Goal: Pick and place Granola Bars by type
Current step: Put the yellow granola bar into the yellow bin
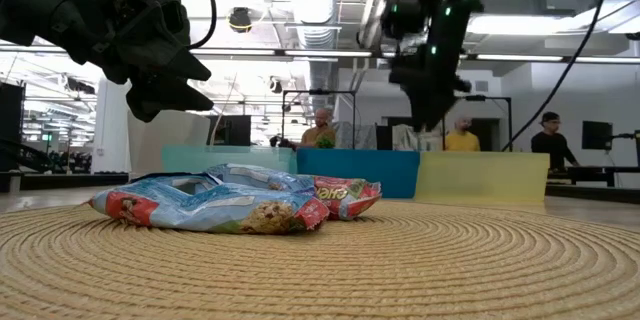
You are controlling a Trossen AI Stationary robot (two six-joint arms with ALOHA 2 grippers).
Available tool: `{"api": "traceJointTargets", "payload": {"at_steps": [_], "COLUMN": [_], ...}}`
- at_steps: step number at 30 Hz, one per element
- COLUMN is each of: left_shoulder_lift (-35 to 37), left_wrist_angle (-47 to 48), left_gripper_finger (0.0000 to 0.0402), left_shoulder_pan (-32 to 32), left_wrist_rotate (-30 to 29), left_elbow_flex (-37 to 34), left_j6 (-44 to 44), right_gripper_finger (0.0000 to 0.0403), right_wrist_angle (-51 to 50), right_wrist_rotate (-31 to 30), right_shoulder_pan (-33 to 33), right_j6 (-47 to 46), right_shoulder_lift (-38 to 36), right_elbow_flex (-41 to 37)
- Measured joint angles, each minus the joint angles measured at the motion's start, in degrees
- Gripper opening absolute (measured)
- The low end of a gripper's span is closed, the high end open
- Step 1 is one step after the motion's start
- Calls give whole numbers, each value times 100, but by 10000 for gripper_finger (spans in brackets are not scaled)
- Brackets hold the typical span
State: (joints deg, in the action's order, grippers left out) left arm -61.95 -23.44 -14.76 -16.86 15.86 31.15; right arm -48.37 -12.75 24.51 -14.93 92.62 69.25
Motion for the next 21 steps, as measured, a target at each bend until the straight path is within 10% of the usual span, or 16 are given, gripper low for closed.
{"api": "traceJointTargets", "payload": {"at_steps": [12,21], "left_shoulder_lift": [2,1], "left_wrist_angle": [-2,-50], "left_gripper_finger": [249,249], "left_shoulder_pan": [2,0], "left_wrist_rotate": [-1,0], "left_elbow_flex": [1,2], "left_j6": [1,60], "right_gripper_finger": [176,167], "right_wrist_angle": [295,678], "right_wrist_rotate": [120,1409], "right_shoulder_pan": [-1398,-2125], "right_j6": [1844,2640], "right_shoulder_lift": [-935,-1223], "right_elbow_flex": [0,-34]}}
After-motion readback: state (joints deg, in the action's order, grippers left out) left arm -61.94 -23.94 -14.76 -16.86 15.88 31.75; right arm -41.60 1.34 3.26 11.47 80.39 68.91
